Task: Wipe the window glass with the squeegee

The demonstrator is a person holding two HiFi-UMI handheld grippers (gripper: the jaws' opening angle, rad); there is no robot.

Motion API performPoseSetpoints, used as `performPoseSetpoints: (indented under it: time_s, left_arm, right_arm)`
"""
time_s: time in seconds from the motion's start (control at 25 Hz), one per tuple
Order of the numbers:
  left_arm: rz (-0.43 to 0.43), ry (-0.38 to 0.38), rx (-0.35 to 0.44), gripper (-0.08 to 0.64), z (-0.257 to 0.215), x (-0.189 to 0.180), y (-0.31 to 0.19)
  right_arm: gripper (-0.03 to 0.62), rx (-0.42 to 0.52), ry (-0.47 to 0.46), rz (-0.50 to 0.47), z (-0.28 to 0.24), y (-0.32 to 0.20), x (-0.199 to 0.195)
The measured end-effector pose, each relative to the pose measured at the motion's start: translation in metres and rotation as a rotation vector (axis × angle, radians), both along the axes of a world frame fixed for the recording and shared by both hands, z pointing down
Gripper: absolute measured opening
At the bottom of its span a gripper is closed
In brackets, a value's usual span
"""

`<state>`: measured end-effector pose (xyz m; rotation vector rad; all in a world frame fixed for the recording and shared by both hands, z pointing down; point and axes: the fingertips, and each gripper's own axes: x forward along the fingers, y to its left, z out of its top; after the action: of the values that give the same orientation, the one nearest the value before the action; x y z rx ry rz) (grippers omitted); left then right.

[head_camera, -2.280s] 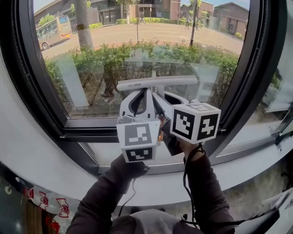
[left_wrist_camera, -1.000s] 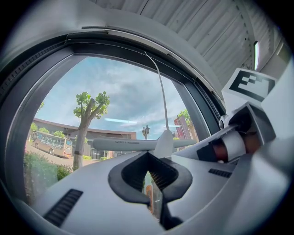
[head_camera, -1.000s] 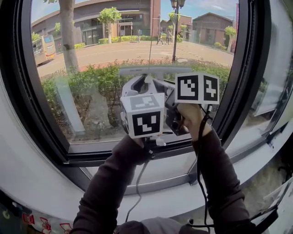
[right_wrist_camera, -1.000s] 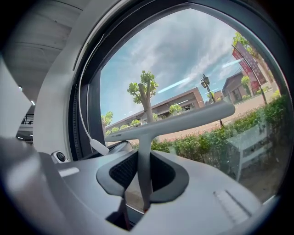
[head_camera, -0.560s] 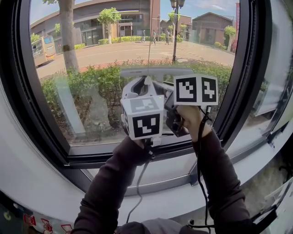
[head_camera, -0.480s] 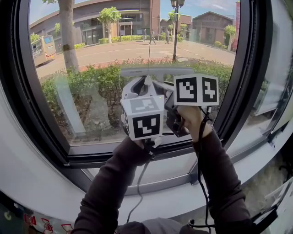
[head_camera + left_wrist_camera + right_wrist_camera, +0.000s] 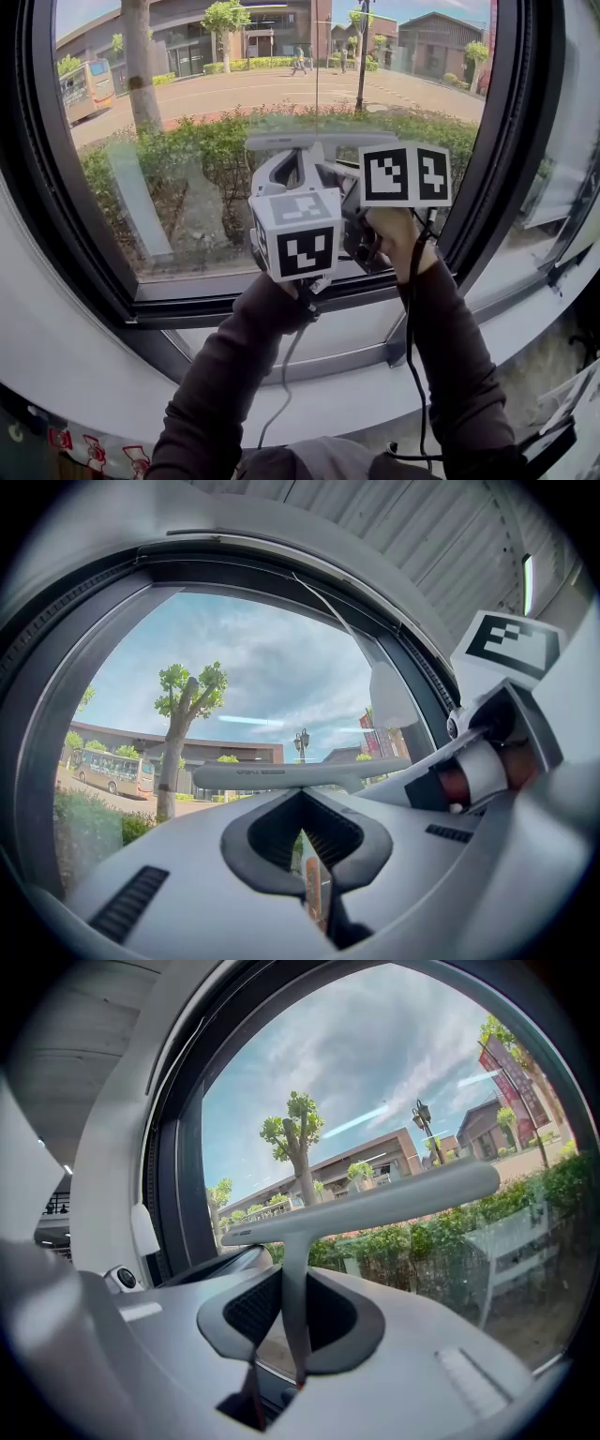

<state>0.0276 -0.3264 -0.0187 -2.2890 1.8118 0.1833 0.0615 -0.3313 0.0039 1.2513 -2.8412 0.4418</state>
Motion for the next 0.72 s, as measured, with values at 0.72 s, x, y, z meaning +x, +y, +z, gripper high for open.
performPoseSetpoints:
  time_s: [0.72]
  left_arm:
    - [-0.043, 0.002, -0.066, -0.002, 0.046, -0.005, 0.000]
  right_arm:
    - [0.060, -0.066, 0.012, -0.046, 0.045, 0.000, -0.006]
